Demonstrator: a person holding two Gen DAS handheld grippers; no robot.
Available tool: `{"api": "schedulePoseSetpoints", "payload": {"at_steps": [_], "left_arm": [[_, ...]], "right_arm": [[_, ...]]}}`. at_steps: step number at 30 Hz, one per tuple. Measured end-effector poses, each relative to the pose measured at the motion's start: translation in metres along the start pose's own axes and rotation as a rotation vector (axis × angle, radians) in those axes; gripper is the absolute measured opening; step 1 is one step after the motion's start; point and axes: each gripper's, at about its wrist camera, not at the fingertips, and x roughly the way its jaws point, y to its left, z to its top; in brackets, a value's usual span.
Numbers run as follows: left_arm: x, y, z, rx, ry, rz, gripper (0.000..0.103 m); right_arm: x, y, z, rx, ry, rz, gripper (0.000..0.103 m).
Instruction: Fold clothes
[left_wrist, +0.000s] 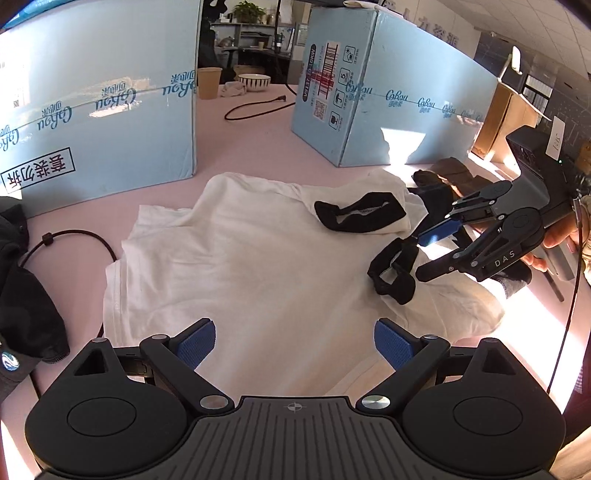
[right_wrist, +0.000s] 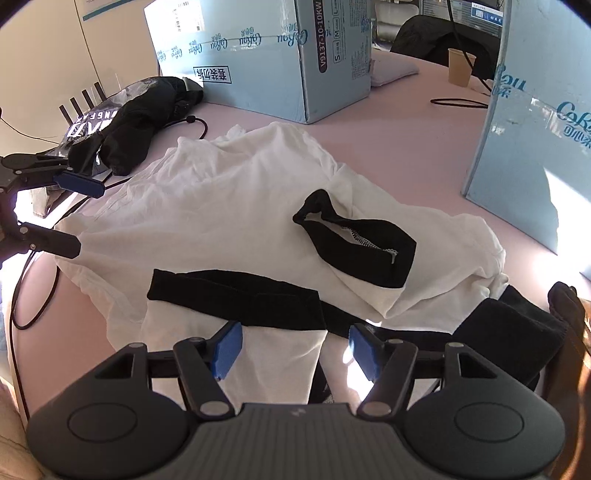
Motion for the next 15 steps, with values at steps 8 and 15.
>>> {"api": "schedulePoseSetpoints", "payload": {"at_steps": [8,15], "left_arm": [[0.005,0.013,-0.005,-0.095,0.020,-0.007,0.095],[0.003,0.012,-0.009,-0.118,0.032,0.000,0.095]], "right_arm": [[0.008,-0.004,0.002,-0.049,-0.007,0.052,0.029],[-0.005,0.011,-0.006,-0.105,-0.059,0.027,0.013]]}}
